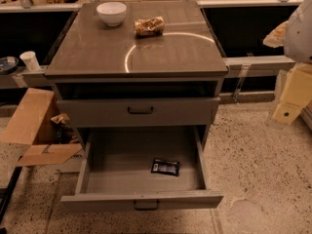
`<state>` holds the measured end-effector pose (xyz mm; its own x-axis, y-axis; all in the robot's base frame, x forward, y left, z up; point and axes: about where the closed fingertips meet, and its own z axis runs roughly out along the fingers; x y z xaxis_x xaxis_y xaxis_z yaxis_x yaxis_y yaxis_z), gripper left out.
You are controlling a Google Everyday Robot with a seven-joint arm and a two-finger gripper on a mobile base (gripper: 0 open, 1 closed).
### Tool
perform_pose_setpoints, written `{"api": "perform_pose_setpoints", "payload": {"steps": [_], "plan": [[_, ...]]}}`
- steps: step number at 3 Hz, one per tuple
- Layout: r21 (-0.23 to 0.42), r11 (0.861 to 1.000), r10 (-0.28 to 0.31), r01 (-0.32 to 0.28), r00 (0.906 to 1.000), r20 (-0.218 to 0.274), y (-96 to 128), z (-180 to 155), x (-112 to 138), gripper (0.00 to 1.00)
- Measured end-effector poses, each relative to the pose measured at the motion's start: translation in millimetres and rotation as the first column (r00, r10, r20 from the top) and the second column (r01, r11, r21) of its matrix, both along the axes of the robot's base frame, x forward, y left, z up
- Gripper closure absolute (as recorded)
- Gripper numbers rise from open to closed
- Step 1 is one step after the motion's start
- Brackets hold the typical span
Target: Pick rxbar blueberry from middle drawer and place on counter
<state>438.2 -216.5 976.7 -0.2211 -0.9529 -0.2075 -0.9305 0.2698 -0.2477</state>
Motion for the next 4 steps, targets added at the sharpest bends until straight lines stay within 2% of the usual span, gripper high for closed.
{"api": "perform_pose_setpoints", "payload": {"steps": [1,2,3,4], "plan": [[0.004,1.0,0.0,0.0,1.0,0.006,0,1,0,0.0],[0.065,0.997,0.042,-0.041,0.9991,-0.012,20,-5,3,0.0],[0.183,0.979,0.106,-0.094,0.9929,-0.055,57,-28,4,0.0],[0.292,0.949,0.16,-0.119,0.9799,-0.119,102,-59,0,0.0]]}}
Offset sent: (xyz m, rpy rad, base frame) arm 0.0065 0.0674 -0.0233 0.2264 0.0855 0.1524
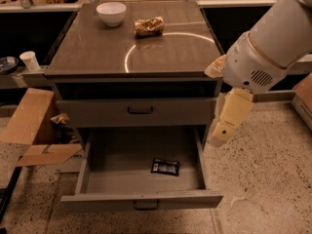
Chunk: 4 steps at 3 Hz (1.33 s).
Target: Pick rxbar blueberry from middle drawer and place on counter
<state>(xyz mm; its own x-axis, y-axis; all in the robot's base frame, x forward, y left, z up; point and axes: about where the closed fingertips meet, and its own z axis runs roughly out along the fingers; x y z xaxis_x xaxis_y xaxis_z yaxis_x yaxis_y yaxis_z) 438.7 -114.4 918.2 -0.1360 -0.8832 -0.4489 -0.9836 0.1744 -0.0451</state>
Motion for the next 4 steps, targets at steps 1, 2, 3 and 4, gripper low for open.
{"api": "perform_pose_setpoints", "payload": {"steps": [1,2,3,4], "plan": [[0.0,1.0,0.0,0.0,1.0,0.0,0,0,0,0.0],[0.0,1.0,0.005,-0.005,1.0,0.003,1,-13,3,0.0],[0.028,0.999,0.033,-0.033,0.9994,-0.009,3,-73,12,0.0],[0.089,0.995,0.038,-0.038,0.9993,0.006,3,-141,30,0.0]]}}
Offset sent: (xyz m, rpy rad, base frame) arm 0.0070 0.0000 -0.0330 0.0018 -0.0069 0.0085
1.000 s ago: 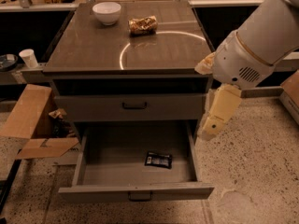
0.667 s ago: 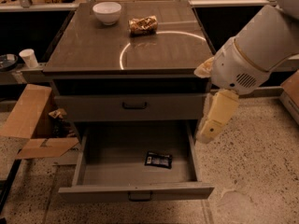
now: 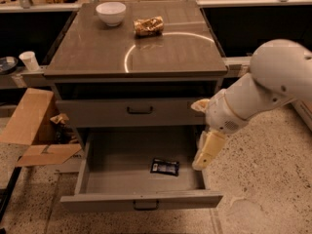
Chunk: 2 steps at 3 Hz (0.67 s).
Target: Pick rxbar blueberry from middle drawer and place on counter
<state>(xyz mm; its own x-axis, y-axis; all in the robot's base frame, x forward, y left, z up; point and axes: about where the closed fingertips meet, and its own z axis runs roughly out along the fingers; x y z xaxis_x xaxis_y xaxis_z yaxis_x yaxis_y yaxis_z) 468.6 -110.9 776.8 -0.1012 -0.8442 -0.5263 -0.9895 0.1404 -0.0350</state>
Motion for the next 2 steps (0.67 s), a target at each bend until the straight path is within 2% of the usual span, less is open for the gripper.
{"api": "perform_pose_setpoints", "payload": {"steps": [1,2], "plan": [[0.063,0.998,-0.012,0.012,0.9999,-0.003,6,-79,20,0.0],[0.105,0.994,-0.031,0.035,0.9988,-0.037,14,-132,32,0.0]]}}
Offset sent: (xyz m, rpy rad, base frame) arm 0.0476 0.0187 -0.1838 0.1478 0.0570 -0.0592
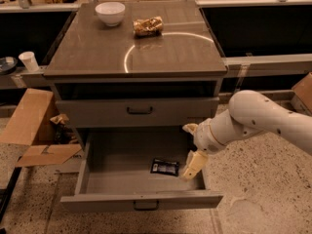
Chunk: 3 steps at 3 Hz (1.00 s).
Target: Pick rxbar blueberry from middle drawer and place on counter
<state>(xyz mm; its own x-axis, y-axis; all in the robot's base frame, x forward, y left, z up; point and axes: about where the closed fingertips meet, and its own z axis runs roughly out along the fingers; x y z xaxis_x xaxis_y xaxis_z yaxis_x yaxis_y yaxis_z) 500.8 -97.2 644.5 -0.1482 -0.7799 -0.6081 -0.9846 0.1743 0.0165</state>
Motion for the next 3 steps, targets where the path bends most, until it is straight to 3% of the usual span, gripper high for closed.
{"api": "perform_pose_setpoints", "payload": {"steps": [1,3], "plan": [[-0.007,1.0,-0.004,0.003,1.0,-0.006,0,-5,2,0.0],[-0.071,0.996,-0.055,0.051,0.9968,-0.058,-3,-85,28,0.0]]}}
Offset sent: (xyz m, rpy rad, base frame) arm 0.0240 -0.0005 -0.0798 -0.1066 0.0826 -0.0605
